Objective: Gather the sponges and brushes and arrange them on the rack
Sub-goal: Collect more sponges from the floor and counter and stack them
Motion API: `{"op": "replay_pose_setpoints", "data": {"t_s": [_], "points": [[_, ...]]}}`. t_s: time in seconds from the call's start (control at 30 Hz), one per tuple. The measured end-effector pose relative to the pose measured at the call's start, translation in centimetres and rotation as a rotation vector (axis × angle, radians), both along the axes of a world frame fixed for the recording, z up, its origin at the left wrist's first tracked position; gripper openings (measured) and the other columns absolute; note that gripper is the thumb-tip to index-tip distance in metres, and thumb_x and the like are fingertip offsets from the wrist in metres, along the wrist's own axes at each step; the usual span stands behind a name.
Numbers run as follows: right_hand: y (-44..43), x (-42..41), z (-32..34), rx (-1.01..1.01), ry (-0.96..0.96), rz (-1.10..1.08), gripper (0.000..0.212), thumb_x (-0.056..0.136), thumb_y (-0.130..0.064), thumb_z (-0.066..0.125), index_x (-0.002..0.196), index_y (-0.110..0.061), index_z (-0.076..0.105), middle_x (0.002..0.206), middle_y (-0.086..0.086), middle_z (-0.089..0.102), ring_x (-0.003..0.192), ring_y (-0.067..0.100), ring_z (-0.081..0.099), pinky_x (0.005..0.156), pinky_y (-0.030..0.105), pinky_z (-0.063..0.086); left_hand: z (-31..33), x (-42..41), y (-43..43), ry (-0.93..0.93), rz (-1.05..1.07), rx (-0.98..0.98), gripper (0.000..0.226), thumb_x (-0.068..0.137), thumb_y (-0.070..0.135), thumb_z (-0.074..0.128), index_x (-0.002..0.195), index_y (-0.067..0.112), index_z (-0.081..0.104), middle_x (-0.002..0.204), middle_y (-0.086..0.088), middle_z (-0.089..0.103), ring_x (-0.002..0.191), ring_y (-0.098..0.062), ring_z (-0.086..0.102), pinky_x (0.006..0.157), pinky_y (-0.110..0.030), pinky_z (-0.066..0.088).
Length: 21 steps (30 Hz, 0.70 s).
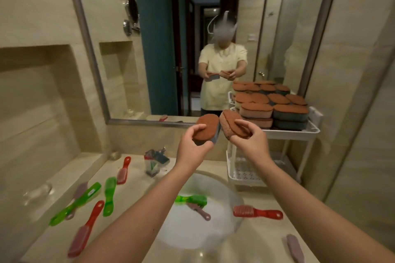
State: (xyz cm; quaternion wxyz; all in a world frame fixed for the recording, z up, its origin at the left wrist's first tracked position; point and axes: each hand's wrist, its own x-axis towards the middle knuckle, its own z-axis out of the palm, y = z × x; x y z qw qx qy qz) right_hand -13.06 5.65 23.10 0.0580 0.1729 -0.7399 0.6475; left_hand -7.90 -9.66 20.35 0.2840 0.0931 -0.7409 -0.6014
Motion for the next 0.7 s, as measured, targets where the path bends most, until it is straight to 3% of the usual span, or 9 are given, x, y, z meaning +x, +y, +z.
{"op": "replay_pose_setpoints", "data": {"t_s": [0.07,0.17,0.33,0.47,0.7], "points": [[0.1,-1.4,1.0,-0.001,0.019,-0.057,0.047,0.077,-0.003,0.072,0.121,-0.016,0.063,0.112,-0.004,0.061,0.095,0.002,0.059,0.081,0.015,0.047,1.0,-2.2,-0.4,0.022,-0.052,-0.003,0.044,0.066,0.019,0.071,0.106,0.035,0.061,0.121,0.004,0.060,0.107,-0.011,0.060,0.092,-0.035,0.054],[0.3,-3.2,2.0,-0.013,0.036,-0.138,0.048,0.076,-0.006,0.073,0.122,-0.018,0.065,0.118,-0.002,0.063,0.104,0.009,0.060,0.089,0.022,0.050,2.1,-4.9,-0.8,0.045,-0.131,0.005,0.039,0.074,0.008,0.070,0.105,0.031,0.063,0.116,0.009,0.062,0.106,-0.008,0.061,0.093,-0.036,0.054],[0.9,-5.5,3.3,-0.015,0.077,-0.218,0.050,0.079,-0.009,0.070,0.128,-0.017,0.062,0.123,-0.002,0.061,0.109,0.010,0.058,0.090,0.021,0.049,4.0,-8.2,-0.3,0.092,-0.211,-0.020,0.034,0.076,0.011,0.072,0.102,0.031,0.064,0.112,0.012,0.063,0.106,-0.009,0.060,0.094,-0.035,0.052],[1.5,-7.6,4.3,-0.015,0.113,-0.253,0.050,0.080,-0.013,0.070,0.129,-0.019,0.062,0.130,0.000,0.060,0.117,0.012,0.057,0.098,0.033,0.051,5.2,-10.6,0.2,0.106,-0.219,-0.043,0.035,0.075,0.014,0.073,0.105,0.029,0.065,0.111,0.010,0.064,0.103,-0.006,0.061,0.091,-0.032,0.053],[2.4,-12.1,7.0,0.037,0.143,-0.267,0.049,0.083,-0.013,0.068,0.132,-0.016,0.060,0.134,0.000,0.058,0.114,0.005,0.051,0.099,0.027,0.047,7.1,-15.2,1.2,0.087,-0.224,-0.067,0.033,0.078,0.014,0.071,0.107,0.027,0.064,0.118,0.005,0.059,0.103,-0.007,0.059,0.090,-0.034,0.054]]}}
